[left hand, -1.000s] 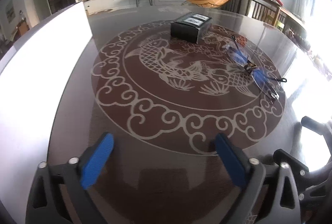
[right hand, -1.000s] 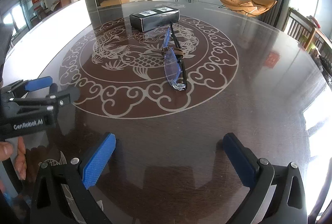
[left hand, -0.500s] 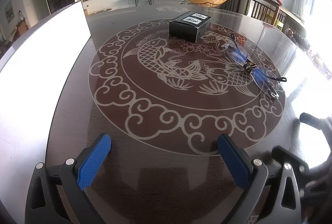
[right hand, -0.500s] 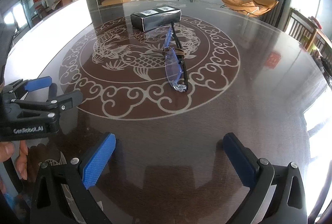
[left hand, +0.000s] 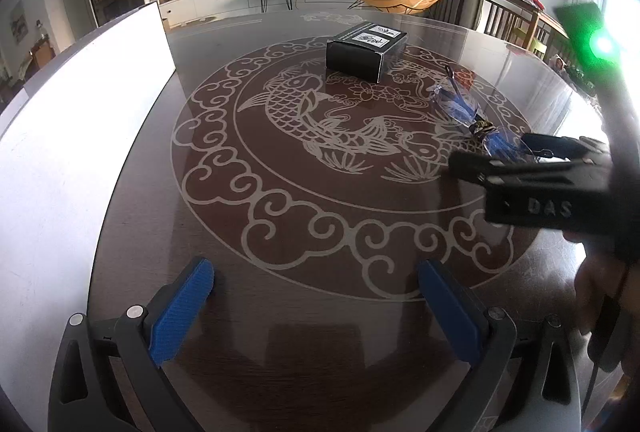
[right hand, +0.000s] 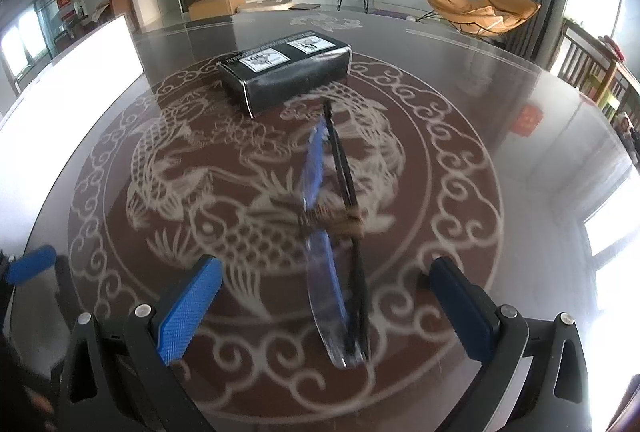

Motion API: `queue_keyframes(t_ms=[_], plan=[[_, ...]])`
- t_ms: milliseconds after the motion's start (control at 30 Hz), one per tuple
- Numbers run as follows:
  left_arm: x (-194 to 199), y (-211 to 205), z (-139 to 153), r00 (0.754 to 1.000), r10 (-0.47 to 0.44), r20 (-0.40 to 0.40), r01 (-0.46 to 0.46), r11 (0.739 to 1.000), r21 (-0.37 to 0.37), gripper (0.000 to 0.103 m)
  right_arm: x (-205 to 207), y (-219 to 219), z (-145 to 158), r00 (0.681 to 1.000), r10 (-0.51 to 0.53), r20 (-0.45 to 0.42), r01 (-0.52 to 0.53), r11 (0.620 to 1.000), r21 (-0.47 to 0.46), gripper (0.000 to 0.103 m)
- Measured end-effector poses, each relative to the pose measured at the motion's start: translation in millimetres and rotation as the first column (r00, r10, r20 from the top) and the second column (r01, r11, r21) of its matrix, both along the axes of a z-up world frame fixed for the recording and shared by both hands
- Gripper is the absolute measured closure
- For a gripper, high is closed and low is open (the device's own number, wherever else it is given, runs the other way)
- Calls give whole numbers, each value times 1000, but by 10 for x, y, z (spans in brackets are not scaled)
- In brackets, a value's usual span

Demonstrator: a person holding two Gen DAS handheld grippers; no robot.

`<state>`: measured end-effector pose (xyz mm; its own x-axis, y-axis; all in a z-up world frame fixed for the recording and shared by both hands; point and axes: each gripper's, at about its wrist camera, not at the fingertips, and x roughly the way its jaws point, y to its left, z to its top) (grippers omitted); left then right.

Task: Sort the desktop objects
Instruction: 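Lower the right tool onto the blue-framed glasses and grasp them, then lower the left tool onto the black soap box and grasp it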

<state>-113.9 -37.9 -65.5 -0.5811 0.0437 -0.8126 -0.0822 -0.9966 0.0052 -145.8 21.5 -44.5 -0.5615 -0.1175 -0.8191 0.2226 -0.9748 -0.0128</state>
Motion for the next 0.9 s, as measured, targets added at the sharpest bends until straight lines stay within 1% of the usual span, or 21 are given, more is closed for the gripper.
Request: queue_keyframes(t_ms=[100,133,167,200,267,300,333,467,567,700,733,767,800,833,867,900], plan=[[-1,-5,3,1000,-1,0,1,1000,0,0,-51,-48,-6,1000,1,-2,-1,1000,-2,0],[-3,-4,2,1000,-1,0,1,1000,0,0,-46,-60,3,1000,2,-9,-2,1000,-5,6],[-3,-4,2,1000,-1,0,1,1000,0,0,-33,-80,21,1000,9,-25,-9,1000,-8,20],[-5,-4,0,1000,-1,0,1,1000,0,0,-14,-103,42,999,20,-41,-21,1000,-10,29],[-6,-4,0,1000,-1,0,1,1000,0,0,31,-161,73,997,46,-60,-47,999,-8,61],[-7,-4,-1,1000,-1,0,1,1000,0,0,48,-181,78,997,51,-65,-52,999,-2,71],[-7,-4,-1,1000,-1,0,1,1000,0,0,73,-206,79,996,58,-66,-58,998,11,73],[-11,-3,-3,1000,-1,0,1,1000,0,0,229,-101,77,996,55,-74,-54,998,18,73],[-13,-3,-4,1000,-1,0,1,1000,0,0,383,118,81,997,19,-73,-17,999,28,73],[-16,-3,-5,1000,-1,0,1,1000,0,0,556,411,76,997,-22,-72,23,1000,6,72],[-16,-3,-5,1000,-1,0,1,1000,0,0,567,457,74,997,-29,-67,29,1000,-10,66],[-17,-3,-5,1000,-1,0,1,1000,0,0,571,501,71,997,-38,-61,36,999,-28,58],[-14,-2,-4,1000,-1,0,1,1000,0,0,580,520,75,998,-37,-59,35,998,-43,53],[-17,-3,-6,1000,-2,0,2,1000,0,0,570,517,70,998,-36,-54,34,998,-43,40],[-17,0,-6,1000,-2,0,2,1000,-2,0,562,509,62,998,-36,-49,34,999,-36,30],[-19,1,-7,1000,-2,0,2,1000,-2,0,553,493,53,999,-31,-44,30,999,-27,28]])
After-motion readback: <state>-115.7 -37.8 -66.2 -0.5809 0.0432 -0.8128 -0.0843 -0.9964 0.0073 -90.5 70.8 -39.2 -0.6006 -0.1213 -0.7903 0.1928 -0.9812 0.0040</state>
